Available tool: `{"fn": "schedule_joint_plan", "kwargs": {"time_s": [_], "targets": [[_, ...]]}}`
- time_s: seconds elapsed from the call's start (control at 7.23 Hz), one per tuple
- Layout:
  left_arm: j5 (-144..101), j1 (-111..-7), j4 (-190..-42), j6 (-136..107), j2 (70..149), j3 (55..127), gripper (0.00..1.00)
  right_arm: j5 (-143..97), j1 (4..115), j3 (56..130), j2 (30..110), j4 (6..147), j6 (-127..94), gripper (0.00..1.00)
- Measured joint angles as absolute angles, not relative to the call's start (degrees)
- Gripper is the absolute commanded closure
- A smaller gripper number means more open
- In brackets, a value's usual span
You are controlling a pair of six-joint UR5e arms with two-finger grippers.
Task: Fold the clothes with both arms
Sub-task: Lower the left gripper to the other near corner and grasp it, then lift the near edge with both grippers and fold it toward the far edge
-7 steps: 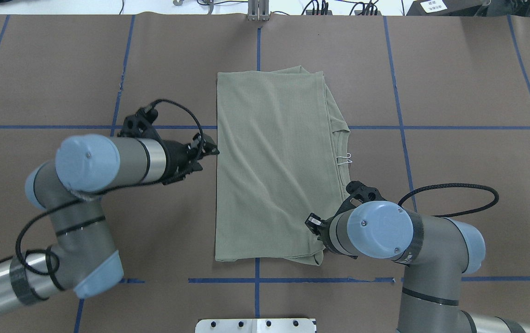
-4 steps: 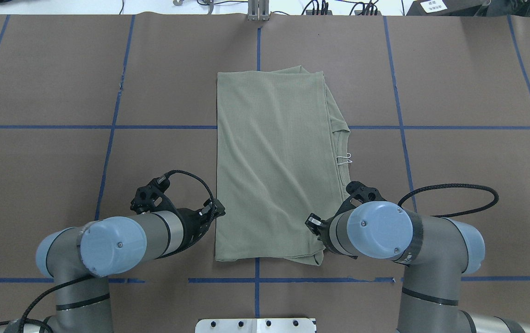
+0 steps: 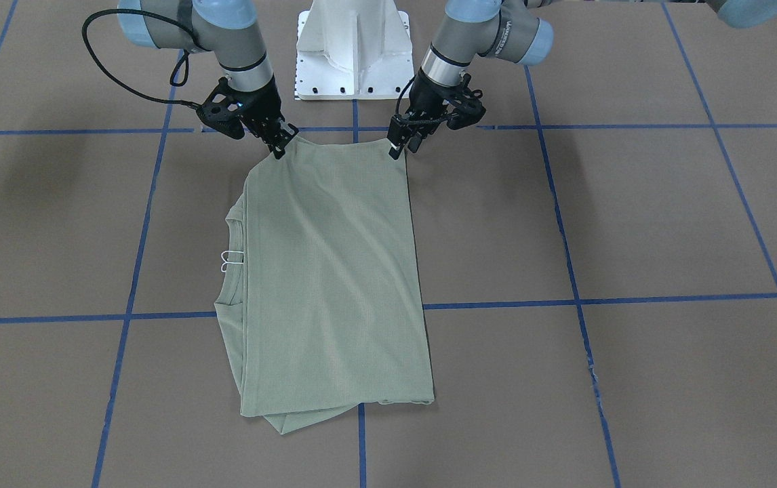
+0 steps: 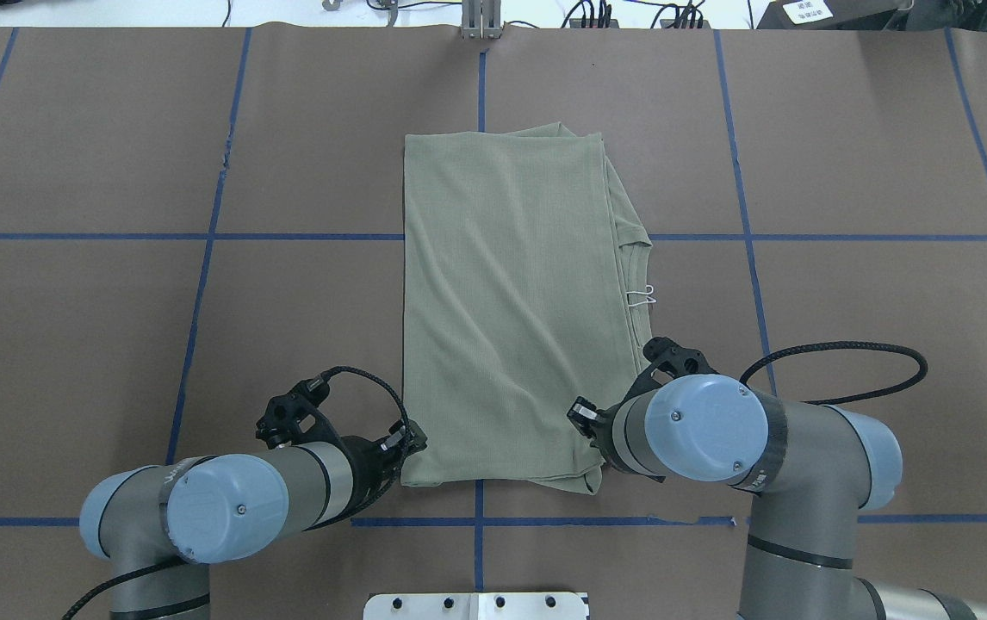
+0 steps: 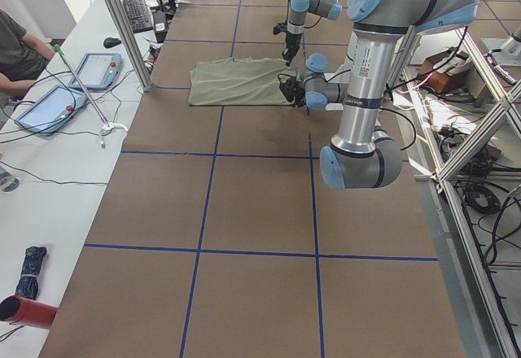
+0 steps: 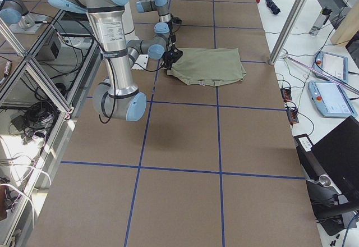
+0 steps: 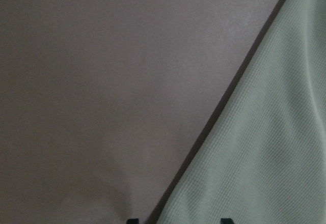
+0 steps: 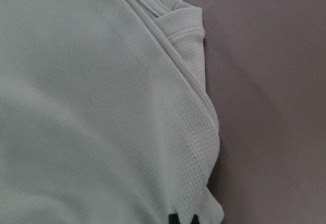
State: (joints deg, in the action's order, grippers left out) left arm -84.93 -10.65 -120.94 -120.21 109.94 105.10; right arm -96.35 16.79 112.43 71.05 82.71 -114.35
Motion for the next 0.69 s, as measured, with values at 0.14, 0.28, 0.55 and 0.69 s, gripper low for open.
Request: {"fn": "schedule_joint_plan", "kwargs": {"time_s": [0.14,0.28,0.55,0.69], "targets": [[-84.96,-10.26,-120.94,-120.23,110.04,105.1,0.64,-96.38,16.79,112.46,71.04,82.71,-114.35,1.0],[-84.98,-10.1,-120.94,-120.26,110.17,105.16,0.97,-96.4,16.79,112.48,71.03,82.71,-114.34,1.0],[-84.99,-9.98,-120.94,-120.47,110.19,105.36,1.0,-96.41,16.79,112.5,71.02,82.71,-114.34,1.0],[-85.01,-9.95,-120.96,-120.49,110.19,105.53,1.0,-96.42,16.79,112.56,70.99,82.69,-114.34,1.0]]}}
